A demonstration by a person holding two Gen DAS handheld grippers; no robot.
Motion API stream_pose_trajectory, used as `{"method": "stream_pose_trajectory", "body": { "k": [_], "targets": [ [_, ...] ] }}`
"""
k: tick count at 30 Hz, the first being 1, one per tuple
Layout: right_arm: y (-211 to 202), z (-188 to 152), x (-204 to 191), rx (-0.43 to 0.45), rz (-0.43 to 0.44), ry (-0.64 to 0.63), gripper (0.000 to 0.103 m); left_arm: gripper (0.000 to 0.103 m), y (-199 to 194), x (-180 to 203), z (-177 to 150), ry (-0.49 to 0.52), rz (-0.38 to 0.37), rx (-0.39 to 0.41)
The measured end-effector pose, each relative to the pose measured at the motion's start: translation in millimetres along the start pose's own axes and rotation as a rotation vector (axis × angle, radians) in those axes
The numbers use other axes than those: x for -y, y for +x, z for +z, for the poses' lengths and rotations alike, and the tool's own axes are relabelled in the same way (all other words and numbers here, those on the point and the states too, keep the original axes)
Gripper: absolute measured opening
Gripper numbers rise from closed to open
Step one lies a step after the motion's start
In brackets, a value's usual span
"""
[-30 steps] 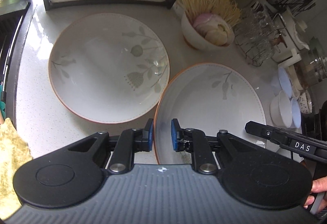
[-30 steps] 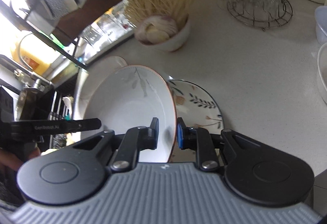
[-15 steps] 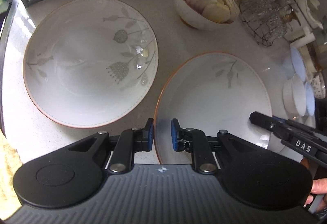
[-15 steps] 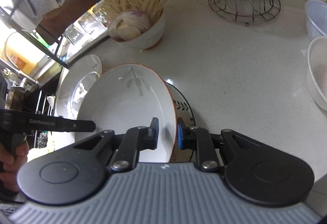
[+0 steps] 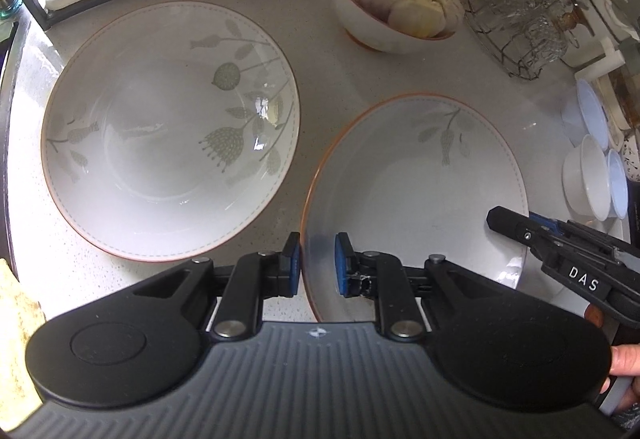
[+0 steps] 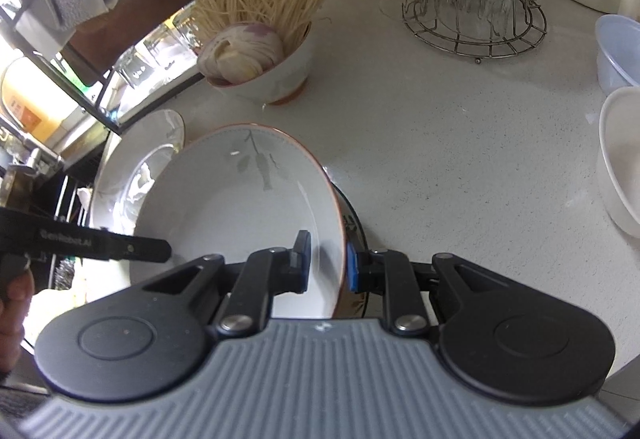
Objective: Organize plates and bowls
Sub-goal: 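Lift the plate on edge with both grippers and carry it toward the other white plate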
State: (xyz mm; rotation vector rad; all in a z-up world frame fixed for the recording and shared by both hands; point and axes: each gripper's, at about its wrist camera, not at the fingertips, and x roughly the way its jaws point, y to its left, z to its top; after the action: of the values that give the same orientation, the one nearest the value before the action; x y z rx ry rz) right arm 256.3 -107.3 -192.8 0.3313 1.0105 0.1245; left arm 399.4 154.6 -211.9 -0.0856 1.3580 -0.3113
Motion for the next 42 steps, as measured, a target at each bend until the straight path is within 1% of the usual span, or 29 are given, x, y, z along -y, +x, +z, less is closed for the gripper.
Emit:
{"method": "stream_pose_trajectory", "body": {
  "k": [4, 12, 16, 17, 23, 25, 28, 30, 33, 36, 38, 40, 42],
  "targets": [
    [2.6, 1.2, 0.7, -0.002, 0.008, -0.009, 0.021, 0.02, 6.6, 2.8, -2.1, -0.009, 0.02, -0.021],
    [6.6, 2.2, 1.5, 0.01, 0.029, -0.053, 0.02, 0.021, 9.8, 4.9, -5.2, -0.034, 0.025, -0.004],
    [8.9, 2.1, 7.9, -0.007, 0.062, -0.034, 0.019, 0.021, 5.9, 0.9, -7.5, -0.076, 0.015, 0.005],
    [9.6, 2.0, 8.0, -0.012, 0.062, -0.036, 0.017, 0.021, 4.1, -1.9, -9.4, -0.096, 0.008, 0.01],
    [12.7, 5.7, 6.5, -0.02, 0.072, -0.057, 0.017, 0.025, -8.1, -11.1, -22.8, -0.192, -0.024, 0.045],
    [12.9, 6.6, 7.0, -0.026, 0.074, -0.061, 0.017, 0.025, -12.2, -11.1, -26.9, -0.206, -0.035, 0.062],
    [12.7, 7.9, 8.3, -0.038, 0.08, -0.049, 0.018, 0.025, -13.2, -9.2, -34.1, -0.221, -0.029, 0.072],
    [11.6, 9.2, 8.4, -0.046, 0.084, -0.046, 0.021, 0.025, -14.4, -7.5, -38.5, -0.248, 0.008, 0.101],
    [8.2, 10.8, 9.7, -0.048, 0.085, -0.036, 0.022, 0.025, -14.2, -9.5, -44.2, -0.289, 0.025, 0.123],
    [7.1, 10.9, 10.5, -0.057, 0.089, -0.052, 0.022, 0.022, -10.3, -7.4, -46.9, -0.3, 0.032, 0.126],
    [5.5, 11.2, 9.0, -0.073, 0.081, -0.059, 0.023, 0.016, -8.0, -4.5, -48.3, -0.303, 0.028, 0.127],
    [3.5, 11.4, 7.9, -0.084, 0.075, -0.062, 0.023, 0.012, -6.6, 0.9, -49.7, -0.294, 0.048, 0.132],
    [2.5, 12.3, 9.8, -0.099, 0.079, -0.045, 0.023, 0.012, -4.8, 4.4, -51.4, -0.285, 0.067, 0.147]
  ]
}}
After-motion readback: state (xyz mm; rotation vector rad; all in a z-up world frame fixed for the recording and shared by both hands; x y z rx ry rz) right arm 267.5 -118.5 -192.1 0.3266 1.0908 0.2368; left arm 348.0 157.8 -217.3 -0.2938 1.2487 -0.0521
